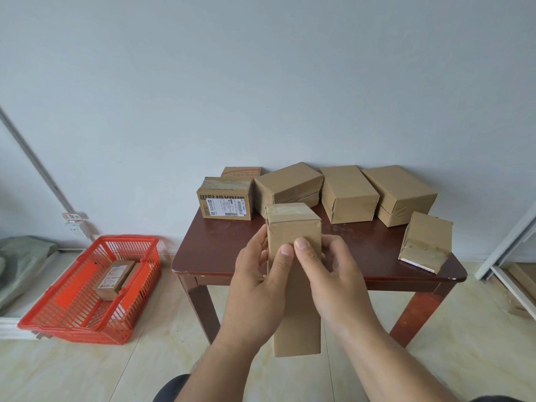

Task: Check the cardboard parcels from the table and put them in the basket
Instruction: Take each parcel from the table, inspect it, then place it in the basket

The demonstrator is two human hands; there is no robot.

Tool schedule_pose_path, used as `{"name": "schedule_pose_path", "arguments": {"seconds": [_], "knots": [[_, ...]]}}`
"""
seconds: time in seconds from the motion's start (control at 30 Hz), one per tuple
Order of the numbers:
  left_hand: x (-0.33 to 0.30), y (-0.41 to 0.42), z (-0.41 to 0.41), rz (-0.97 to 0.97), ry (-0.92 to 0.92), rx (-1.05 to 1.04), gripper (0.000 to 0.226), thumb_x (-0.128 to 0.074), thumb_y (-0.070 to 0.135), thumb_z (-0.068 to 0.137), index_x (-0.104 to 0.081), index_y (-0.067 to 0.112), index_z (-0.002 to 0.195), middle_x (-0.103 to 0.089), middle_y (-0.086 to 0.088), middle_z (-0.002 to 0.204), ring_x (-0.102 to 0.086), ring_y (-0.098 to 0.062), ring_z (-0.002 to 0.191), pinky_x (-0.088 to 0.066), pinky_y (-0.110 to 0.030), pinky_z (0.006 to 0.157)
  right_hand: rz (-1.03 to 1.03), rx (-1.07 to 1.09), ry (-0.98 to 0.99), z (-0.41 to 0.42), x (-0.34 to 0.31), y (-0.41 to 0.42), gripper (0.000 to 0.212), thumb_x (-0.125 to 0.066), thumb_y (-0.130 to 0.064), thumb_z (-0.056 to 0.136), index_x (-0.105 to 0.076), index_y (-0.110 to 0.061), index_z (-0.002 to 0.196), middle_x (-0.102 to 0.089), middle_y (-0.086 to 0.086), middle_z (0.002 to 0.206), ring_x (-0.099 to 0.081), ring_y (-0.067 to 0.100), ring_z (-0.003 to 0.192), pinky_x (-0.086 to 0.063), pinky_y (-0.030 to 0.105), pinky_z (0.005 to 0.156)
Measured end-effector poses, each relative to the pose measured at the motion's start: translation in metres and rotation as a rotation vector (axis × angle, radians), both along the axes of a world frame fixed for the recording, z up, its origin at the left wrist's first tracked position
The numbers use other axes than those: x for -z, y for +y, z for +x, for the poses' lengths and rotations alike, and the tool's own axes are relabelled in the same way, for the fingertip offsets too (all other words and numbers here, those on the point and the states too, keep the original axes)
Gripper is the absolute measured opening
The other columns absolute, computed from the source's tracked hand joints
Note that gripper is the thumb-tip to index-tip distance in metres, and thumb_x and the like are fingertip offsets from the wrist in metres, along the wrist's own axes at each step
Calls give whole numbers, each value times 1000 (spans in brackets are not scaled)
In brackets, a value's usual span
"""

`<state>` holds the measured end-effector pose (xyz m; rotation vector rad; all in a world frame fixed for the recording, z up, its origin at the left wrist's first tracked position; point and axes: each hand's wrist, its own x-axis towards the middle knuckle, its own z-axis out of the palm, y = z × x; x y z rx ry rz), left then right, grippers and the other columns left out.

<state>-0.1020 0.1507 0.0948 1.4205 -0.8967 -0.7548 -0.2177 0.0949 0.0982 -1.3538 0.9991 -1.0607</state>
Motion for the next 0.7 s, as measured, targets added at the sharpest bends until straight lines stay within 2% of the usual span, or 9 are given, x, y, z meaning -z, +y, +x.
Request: {"name": "schedule_pose_path", "arguments": {"seconds": [0.13,0.23,0.33,0.43,0.5,0.57,0.63,0.7], "knots": [[-2,4,-3,-34,-27,-7,51,-65,46,98,-55,32,145,-72,19,129,-63,1,125,-52,-40,109,-10,32,-2,2,-7,-3,56,-65,-73,72,-65,-31,109,-72,-30,98,-67,-13,92,-46,9,70],[-8,4,-3,-9,-43,-47,60,-62,60,88,-58,32,141,-73,21,123,-65,3,120,-54,-31,103,8,23,-12,3,-4,0,53,-68,-69,74,-65,-30,109,-74,-27,100,-69,-11,94,-48,14,73],[-11,3,-1,6,-39,-74,65,-59,69,82,-60,31,135,-74,21,116,-67,5,112,-52,-19,88,40,10,-1,5,4,5,35,-73,-54,87,-66,-29,109,-76,-19,103,-71,-5,98,-48,17,77],[-13,5,-3,7,-10,-76,59,-62,66,83,-61,30,131,-75,19,115,-68,4,111,-52,-23,92,56,10,-4,5,3,6,31,-72,-50,91,-65,-28,111,-76,-14,105,-70,-7,97,-50,12,72],[-11,7,-7,8,29,-77,56,-63,63,83,-61,30,128,-76,19,114,-68,3,111,-51,-20,90,45,11,4,5,-1,6,45,-69,-63,83,-65,-26,109,-75,-15,103,-68,-12,92,-47,6,68],[-10,8,-10,19,52,-82,53,-64,63,84,-61,31,127,-76,19,114,-69,2,110,-50,-19,87,55,14,23,4,-4,5,53,-66,-70,77,-64,-26,107,-74,-15,100,-67,-12,88,-47,9,67],[-9,7,-10,41,75,-91,46,-69,64,90,-60,34,124,-76,18,114,-69,-1,109,-52,-24,89,82,4,29,3,-3,4,44,-71,-64,84,-65,-26,107,-75,-14,99,-70,-7,88,-49,15,70],[-9,7,-8,55,95,-94,43,-67,59,84,-60,36,121,-76,16,113,-71,-4,107,-54,-31,92,103,-6,33,3,-2,4,30,-73,-49,90,-65,-26,107,-76,-13,98,-72,-3,87,-51,15,67]]}}
